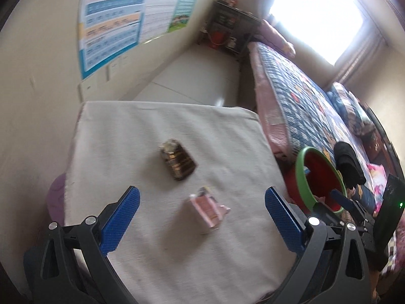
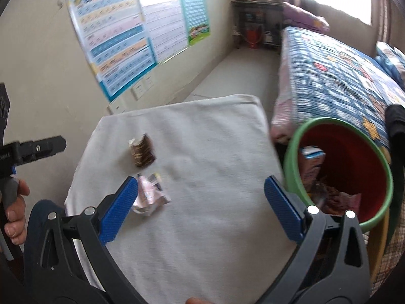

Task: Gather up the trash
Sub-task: 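Move both open grippers back to the last items on the table, then grasp the pink paper packet with the right gripper while the left grasps the brown cigarette box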

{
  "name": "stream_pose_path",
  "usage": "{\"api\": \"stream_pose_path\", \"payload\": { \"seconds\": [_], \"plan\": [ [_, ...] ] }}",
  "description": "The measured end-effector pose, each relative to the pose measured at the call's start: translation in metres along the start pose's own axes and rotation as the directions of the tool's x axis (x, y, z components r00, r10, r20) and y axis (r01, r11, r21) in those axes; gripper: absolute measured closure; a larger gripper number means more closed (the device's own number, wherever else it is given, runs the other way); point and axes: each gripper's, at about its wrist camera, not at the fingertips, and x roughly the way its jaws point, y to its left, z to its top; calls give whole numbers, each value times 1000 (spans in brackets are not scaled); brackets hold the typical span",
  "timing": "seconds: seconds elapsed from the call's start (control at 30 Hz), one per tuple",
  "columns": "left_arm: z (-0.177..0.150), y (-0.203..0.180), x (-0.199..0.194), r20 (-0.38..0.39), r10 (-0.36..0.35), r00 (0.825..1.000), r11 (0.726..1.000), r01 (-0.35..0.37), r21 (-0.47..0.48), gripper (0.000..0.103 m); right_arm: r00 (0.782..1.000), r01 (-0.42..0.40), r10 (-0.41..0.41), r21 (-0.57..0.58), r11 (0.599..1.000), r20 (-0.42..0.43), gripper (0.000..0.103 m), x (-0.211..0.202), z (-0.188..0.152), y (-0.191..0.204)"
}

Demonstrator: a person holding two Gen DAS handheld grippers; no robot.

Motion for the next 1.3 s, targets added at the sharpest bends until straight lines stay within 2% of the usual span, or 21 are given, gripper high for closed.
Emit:
{"api": "stream_pose_path", "payload": {
  "seconds": [0.27,0.43,0.73,0.97,1.07,1.13,1.3],
  "plan": [
    [-6,45,-10,6,25,1000,997,-24,-71,8,996,-59,51,-102,993,-78,5,32,-12,55],
    [-9,63,-6,-6,28,1000,995,-28,-91,8,988,-84,65,-139,987,-137,5,56,-23,72],
    [-9,81,23,-55,13,998,990,-20,-139,8,970,-103,54,-199,975,-238,5,118,-36,94],
    [-7,89,45,-90,12,996,987,-26,-157,8,961,-82,16,-232,969,-275,6,154,-44,95],
    [-7,91,55,-110,11,994,986,-29,-161,8,957,-84,10,-245,966,-290,17,163,-46,95],
    [-7,89,62,-123,7,992,987,-27,-160,8,951,-96,17,-244,965,-308,37,167,-47,93],
    [-7,83,79,-150,-1,989,986,-23,-162,8,950,-106,25,-249,963,-312,45,167,-44,89]
  ]
}}
